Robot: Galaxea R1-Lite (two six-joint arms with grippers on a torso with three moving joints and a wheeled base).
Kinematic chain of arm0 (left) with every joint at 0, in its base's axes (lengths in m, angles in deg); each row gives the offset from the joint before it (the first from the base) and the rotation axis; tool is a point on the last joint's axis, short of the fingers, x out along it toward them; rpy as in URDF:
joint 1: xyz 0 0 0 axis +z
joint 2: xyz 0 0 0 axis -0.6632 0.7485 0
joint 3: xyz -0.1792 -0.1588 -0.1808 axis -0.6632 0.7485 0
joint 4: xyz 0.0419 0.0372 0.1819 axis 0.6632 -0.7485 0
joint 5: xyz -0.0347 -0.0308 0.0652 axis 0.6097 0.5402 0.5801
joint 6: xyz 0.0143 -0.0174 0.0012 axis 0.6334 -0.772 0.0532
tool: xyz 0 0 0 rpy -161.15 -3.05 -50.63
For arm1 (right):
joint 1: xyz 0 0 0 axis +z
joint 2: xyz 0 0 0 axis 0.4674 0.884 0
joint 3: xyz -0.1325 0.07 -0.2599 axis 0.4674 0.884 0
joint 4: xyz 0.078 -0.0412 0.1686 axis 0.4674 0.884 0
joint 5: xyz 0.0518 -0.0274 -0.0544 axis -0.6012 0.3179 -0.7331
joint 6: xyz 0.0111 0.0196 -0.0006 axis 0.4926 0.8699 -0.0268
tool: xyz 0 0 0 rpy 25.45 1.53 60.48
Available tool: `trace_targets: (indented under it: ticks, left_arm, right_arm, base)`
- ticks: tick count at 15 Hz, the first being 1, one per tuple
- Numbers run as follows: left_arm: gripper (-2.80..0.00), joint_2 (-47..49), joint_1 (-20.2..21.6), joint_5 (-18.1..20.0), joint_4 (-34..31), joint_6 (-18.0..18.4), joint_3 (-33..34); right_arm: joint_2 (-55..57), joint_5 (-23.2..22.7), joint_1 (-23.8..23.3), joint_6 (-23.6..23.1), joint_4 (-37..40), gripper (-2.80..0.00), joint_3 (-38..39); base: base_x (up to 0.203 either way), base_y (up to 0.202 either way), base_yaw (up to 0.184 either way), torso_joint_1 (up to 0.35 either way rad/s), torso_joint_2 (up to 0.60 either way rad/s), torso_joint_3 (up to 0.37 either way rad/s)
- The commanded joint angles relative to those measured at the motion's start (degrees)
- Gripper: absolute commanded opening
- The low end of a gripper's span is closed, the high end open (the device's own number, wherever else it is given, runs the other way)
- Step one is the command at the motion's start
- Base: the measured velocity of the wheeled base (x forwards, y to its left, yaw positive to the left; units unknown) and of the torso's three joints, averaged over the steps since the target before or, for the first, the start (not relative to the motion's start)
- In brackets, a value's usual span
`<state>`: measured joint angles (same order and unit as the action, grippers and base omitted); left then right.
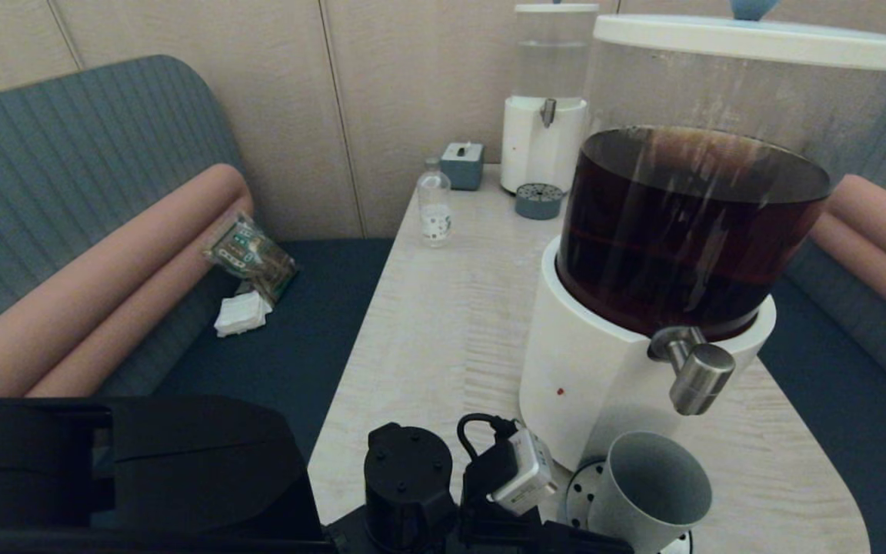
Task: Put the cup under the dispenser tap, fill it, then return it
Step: Turn on the faucet
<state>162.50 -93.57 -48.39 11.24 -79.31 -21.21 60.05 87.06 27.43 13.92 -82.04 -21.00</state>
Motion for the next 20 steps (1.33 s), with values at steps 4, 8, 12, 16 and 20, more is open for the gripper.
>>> trace_targets:
  ticks: [4,8,12,16,20]
  left_arm:
    - [-2.8,0.33,0.09,-0.83,0.48,-0.09,-0.6]
    - [-2.8,0.5,0.09,-2.27,0.48,-0.09,-0.87]
    - [-2.8,0.85,0.16,-2.73,0.48,-0.09,-1.43]
    - [-2.8,1.47,0.17,-3.24,0.48,-0.09,-1.66]
    - [-2.8,0.62,0.09,-3.23,0.48,-0.12,-0.56]
  right_arm:
    - [-0.11,-0.02,0.0,-0.05,-0.02,-2.8,0.53]
    - [-0.11,-0.02,0.0,-0.05,-0.02,-2.8,0.53]
    - [-0.11,-0.02,0.0,-0.05,-0.02,-2.8,0.53]
    - [-0.11,-0.02,0.0,-0.05,-0.02,-2.8,0.53]
    - [-0.11,-0.02,0.0,-0.05,-0.02,-2.8,0.53]
  base:
    - [0.0,0.0,0.0,0.0,0.0,0.0]
    - [0.0,0.0,0.0,0.0,0.0,0.0]
    - [0.0,0.0,0.0,0.0,0.0,0.0]
    - [0.0,0.0,0.0,0.0,0.0,0.0]
    - [0.0,0.0,0.0,0.0,0.0,0.0]
